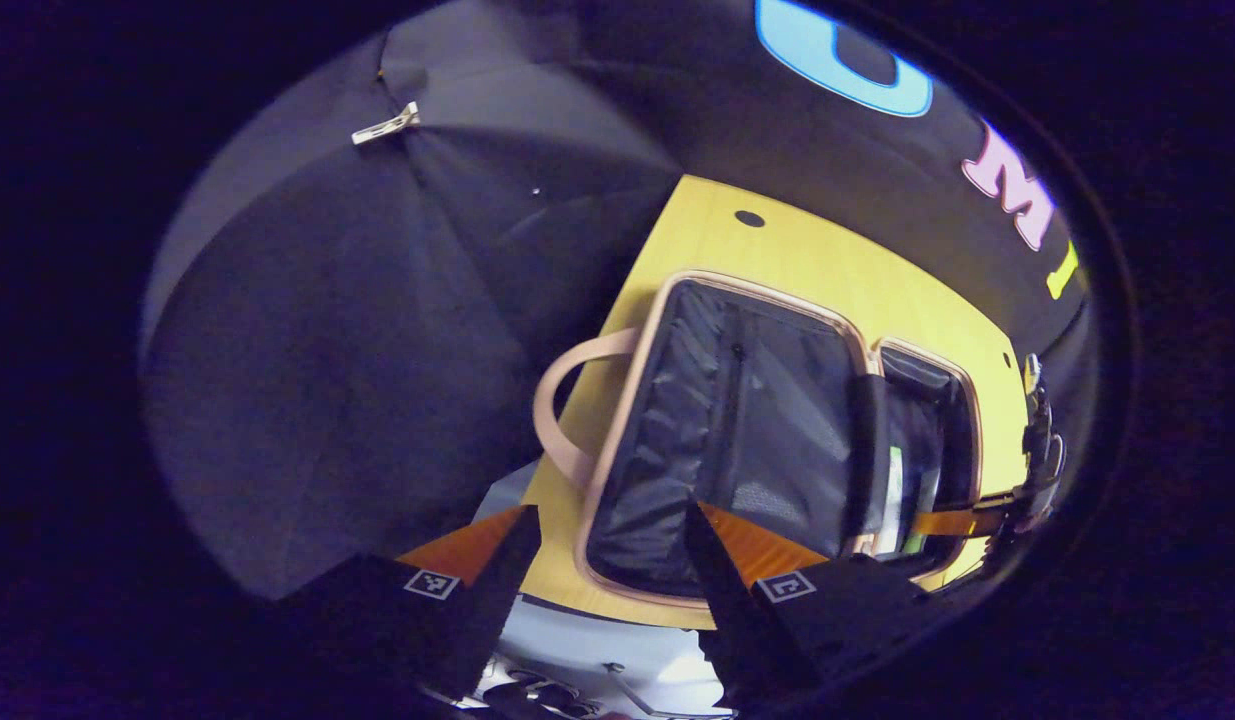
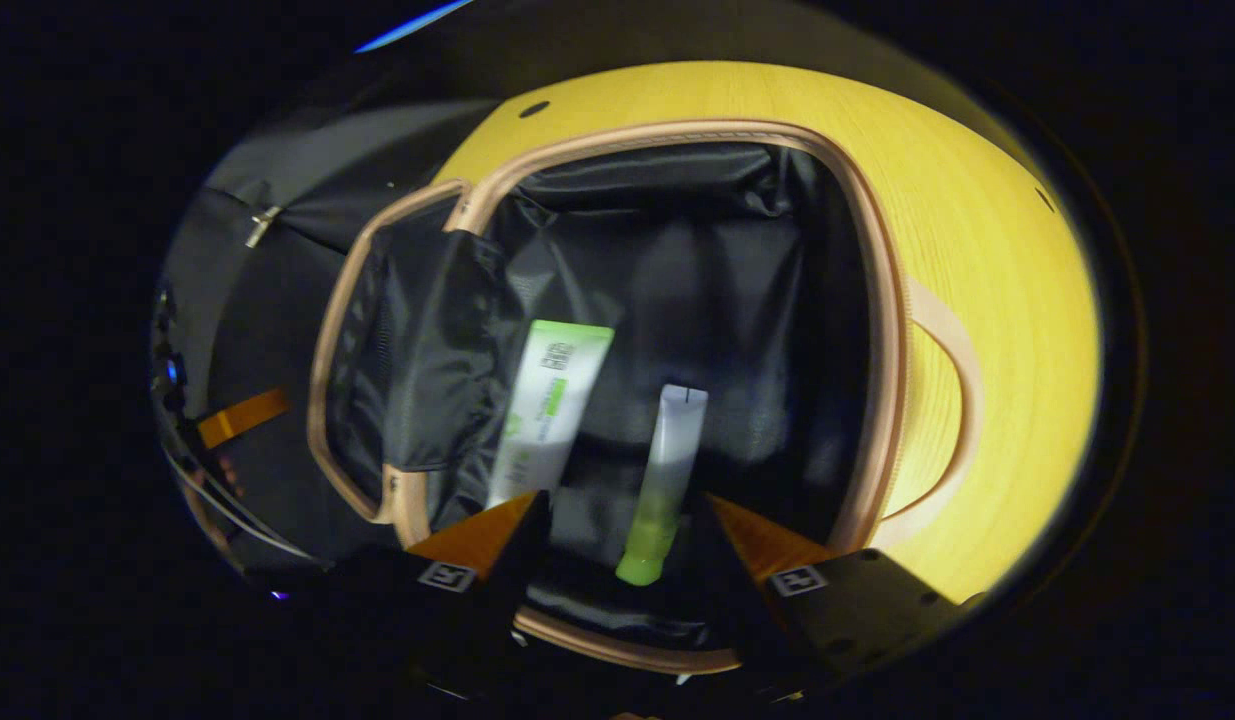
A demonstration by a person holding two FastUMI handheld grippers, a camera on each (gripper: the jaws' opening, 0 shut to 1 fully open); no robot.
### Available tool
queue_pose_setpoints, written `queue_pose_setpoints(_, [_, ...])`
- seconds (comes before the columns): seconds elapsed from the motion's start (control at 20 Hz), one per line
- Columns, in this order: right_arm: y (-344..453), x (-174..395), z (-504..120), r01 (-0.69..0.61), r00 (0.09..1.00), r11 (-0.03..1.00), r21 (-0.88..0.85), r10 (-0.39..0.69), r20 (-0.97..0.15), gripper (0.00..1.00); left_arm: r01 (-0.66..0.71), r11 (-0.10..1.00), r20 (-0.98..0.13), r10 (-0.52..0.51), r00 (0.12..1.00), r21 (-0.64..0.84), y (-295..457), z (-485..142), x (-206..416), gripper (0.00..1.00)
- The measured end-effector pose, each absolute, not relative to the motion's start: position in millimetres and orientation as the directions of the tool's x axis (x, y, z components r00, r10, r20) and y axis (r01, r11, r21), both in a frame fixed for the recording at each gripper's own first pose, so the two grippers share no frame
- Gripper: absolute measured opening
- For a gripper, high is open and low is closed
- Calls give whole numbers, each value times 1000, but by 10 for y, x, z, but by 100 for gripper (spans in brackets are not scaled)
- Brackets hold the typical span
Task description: First open the suitcase, pack the skin care products into it, and then close the suitcase.
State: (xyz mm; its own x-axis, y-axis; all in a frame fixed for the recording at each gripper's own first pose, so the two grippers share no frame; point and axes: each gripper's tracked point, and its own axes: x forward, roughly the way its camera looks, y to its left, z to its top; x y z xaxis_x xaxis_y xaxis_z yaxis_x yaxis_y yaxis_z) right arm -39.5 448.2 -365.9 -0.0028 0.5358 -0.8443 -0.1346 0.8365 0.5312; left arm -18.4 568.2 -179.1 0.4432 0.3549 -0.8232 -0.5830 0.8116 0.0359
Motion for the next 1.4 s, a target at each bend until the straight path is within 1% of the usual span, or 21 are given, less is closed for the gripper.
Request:
queue_pose_setpoints(0.05, [4449,-341,-3504,-172,40,825,539,553,-833,95,-613,790,-817,367,444,22,5788,-1797,-177,92])
queue_pose_setpoints(0.1, [4384,-311,-3380,-212,84,809,548,574,-815,98,-636,772,-807,384,449,14,5904,-1787,-145,92])
queue_pose_setpoints(0.2, [4237,-231,-3076,-260,177,781,567,616,-767,98,-679,735,-780,424,460,-1,6150,-1795,-100,92])
queue_pose_setpoints(0.3, [4014,-176,-2914,-255,244,777,575,627,-740,98,-728,685,-766,455,455,-25,6345,-1806,-40,92])
queue_pose_setpoints(0.4, [3780,-102,-2869,-225,289,792,568,611,-737,97,-765,641,-775,447,446,-70,6496,-1878,47,92])
queue_pose_setpoints(0.5, [3548,-27,-2829,-181,327,807,562,589,-739,97,-794,604,-801,440,405,-69,6672,-2049,116,92])
queue_pose_setpoints(0.6, [3393,19,-2774,-131,351,808,575,580,-735,97,-809,586,-844,413,342,-42,6789,-2282,137,92])
queue_pose_setpoints(0.7, [3241,50,-2738,-111,379,815,569,564,-733,97,-820,571,-879,369,303,-43,6770,-2531,195,92])
queue_pose_setpoints(0.75, [3159,61,-2723,-107,392,823,558,551,-737,97,-812,581,-894,328,304,-63,6737,-2648,244,88])
queue_pose_setpoints(0.8, [3089,29,-2731,-102,398,830,549,539,-742,98,-795,593,-891,285,354,-126,6708,-2681,398,67])
queue_pose_setpoints(0.85, [3030,15,-2718,-96,409,834,544,531,-742,97,-788,606,-883,307,354,-105,6701,-2720,474,47])
queue_pose_setpoints(0.9, [2996,6,-2708,-90,419,833,545,529,-739,97,-775,627,-898,299,324,-71,6696,-2695,447,27])
queue_pose_setpoints(0.95, [2959,-19,-2705,-86,423,833,546,527,-737,97,-764,645,-892,322,317,-38,6645,-2621,441,22])
queue_pose_setpoints(1.0, [2912,-59,-2687,-87,429,834,545,525,-735,97,-753,657,-877,338,343,-41,6624,-2506,490,21])
queue_pose_setpoints(1.1, [2876,-98,-2664,-111,446,836,538,525,-724,98,-711,700,-844,336,419,-74,6495,-2216,527,17])
queue_pose_setpoints(1.15, [2871,-105,-2642,-129,449,834,536,531,-718,97,-680,731,-824,349,446,-58,6450,-2057,539,13])
queue_pose_setpoints(1.25, [2874,-80,-2570,-178,461,831,527,543,-702,97,-613,789,-776,367,513,-32,6308,-1623,574,12])
queue_pose_setpoints(1.3, [2847,-43,-2535,-201,471,827,526,552,-688,98,-602,795,-752,349,559,-79,6131,-1339,627,11])
queue_pose_setpoints(1.4, [2823,24,-2449,-232,494,809,539,576,-651,97,-558,809,-661,319,680,-183,5769,-718,636,10])
